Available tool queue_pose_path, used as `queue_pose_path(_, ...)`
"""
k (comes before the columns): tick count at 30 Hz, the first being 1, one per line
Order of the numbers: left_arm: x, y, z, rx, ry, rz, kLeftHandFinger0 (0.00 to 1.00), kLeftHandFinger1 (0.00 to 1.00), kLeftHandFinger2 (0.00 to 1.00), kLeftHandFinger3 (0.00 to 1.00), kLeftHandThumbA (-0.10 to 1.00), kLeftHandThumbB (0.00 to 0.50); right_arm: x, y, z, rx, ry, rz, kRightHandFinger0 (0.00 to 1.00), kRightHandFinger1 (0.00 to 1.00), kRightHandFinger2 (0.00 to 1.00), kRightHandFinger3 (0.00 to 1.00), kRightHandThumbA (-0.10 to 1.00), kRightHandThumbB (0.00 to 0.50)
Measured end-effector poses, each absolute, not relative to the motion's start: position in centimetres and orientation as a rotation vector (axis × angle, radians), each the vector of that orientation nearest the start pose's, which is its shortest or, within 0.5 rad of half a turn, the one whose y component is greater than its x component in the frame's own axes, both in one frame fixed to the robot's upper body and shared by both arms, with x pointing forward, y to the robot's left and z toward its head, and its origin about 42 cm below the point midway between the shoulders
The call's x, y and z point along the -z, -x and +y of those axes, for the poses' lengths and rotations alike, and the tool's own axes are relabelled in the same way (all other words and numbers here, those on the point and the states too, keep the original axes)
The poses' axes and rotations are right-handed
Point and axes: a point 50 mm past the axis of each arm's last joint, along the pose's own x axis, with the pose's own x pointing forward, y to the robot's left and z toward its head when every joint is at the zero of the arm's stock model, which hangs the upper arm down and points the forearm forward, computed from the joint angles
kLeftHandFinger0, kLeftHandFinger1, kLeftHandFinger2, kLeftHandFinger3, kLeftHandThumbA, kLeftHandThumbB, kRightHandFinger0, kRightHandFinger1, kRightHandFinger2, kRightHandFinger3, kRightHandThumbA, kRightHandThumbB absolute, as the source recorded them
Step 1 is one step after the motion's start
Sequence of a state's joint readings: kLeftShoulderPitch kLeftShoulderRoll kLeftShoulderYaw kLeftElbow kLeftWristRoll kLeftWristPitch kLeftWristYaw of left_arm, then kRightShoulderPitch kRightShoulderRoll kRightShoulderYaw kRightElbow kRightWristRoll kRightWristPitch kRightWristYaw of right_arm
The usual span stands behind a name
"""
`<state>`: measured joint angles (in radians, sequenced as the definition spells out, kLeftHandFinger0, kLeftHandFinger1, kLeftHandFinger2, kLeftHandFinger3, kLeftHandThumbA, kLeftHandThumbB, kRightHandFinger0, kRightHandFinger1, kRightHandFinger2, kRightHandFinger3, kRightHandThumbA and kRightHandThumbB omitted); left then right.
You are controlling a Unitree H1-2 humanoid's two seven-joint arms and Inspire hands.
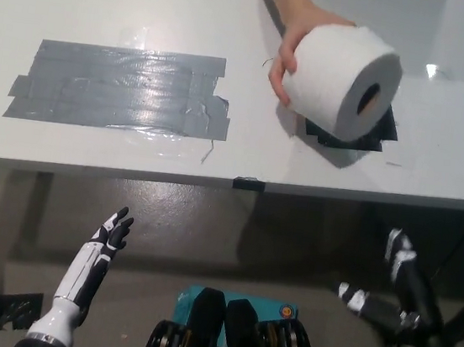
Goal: A person hands over a roll of toilet paper to the robot , and the robot inserts its right thumb into the hole in the centre to grab the roll, and then places it on the balck area on the desk.
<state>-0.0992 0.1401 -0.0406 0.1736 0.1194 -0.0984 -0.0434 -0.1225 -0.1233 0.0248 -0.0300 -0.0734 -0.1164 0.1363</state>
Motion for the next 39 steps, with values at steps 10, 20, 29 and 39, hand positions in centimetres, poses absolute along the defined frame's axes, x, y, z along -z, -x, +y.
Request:
queue_pose_path(10,-8.1,-31.2,24.3,0.108,-0.275,-0.008,1.00,1.00,1.00,1.00,1.00,0.017,-25.7,-38.4,-26.8,-0.099,0.417,-0.508,1.00,1.00,1.00,1.00,0.84,0.287)
queue_pose_path(20,-8.3,-31.2,24.6,0.108,-0.288,-0.012,1.00,1.00,1.00,1.00,1.00,0.039,-30.3,-43.0,-30.5,-0.046,0.526,-0.478,1.00,1.00,1.00,1.00,0.83,0.363)
queue_pose_path(29,-8.3,-31.3,24.6,0.110,-0.296,-0.013,1.00,1.00,1.00,1.00,1.00,0.038,-33.6,-47.1,-31.5,-0.130,0.637,-0.371,1.00,1.00,1.00,1.00,0.79,0.418)
queue_pose_path(39,-8.3,-31.3,24.5,0.115,-0.304,-0.013,1.00,1.00,1.00,1.00,1.00,0.027,-35.3,-50.9,-29.1,-0.300,0.753,-0.238,1.00,1.00,1.00,1.00,0.82,0.421)
